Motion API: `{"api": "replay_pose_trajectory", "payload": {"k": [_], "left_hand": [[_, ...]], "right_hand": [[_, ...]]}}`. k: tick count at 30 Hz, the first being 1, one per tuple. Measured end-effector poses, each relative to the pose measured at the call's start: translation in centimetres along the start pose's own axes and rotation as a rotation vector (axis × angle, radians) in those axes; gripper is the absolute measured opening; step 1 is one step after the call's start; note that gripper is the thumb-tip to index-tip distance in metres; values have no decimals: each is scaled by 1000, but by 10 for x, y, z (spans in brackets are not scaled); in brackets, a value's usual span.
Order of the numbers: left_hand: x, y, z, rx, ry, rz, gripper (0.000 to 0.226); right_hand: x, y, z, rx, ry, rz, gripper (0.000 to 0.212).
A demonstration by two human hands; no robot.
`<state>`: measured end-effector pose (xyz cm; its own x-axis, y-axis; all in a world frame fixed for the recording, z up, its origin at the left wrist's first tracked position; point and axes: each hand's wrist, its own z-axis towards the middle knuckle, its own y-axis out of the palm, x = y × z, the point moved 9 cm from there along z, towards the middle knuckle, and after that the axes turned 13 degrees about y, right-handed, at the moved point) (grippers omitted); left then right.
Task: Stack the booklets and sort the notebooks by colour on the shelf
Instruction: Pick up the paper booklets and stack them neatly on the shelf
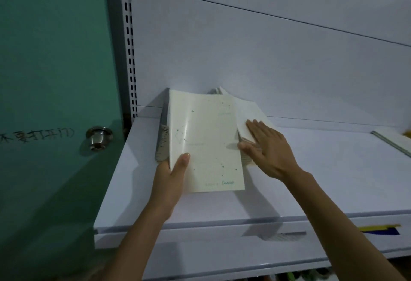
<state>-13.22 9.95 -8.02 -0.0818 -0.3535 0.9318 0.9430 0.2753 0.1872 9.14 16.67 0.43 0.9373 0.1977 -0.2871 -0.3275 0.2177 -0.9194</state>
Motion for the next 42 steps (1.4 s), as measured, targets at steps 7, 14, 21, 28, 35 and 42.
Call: {"api": "replay_pose_trajectory", "payload": {"k": [7, 14, 21, 28, 35, 42], "left_hand": [[-1, 1, 3, -17, 18, -21, 18], [1, 1, 2, -24, -23, -84, 25], [-2, 7, -2, -77, -133, -268, 55], [-5, 0, -7, -51, -109, -45, 53], [4, -3, -13, -54, -89, -59, 17], [43, 20, -59, -81, 35, -182, 27]], "right_hand": [[3, -54, -27, 358, 35, 468, 38], [-112, -57, -91, 715, -480, 90, 28], [-122, 20, -110, 501, -484, -35, 39], [-105, 48, -103, 244, -345, 251, 49], [-100, 17, -111, 256, -138, 684, 22], [-4, -43, -154, 458, 300, 868, 43]]}}
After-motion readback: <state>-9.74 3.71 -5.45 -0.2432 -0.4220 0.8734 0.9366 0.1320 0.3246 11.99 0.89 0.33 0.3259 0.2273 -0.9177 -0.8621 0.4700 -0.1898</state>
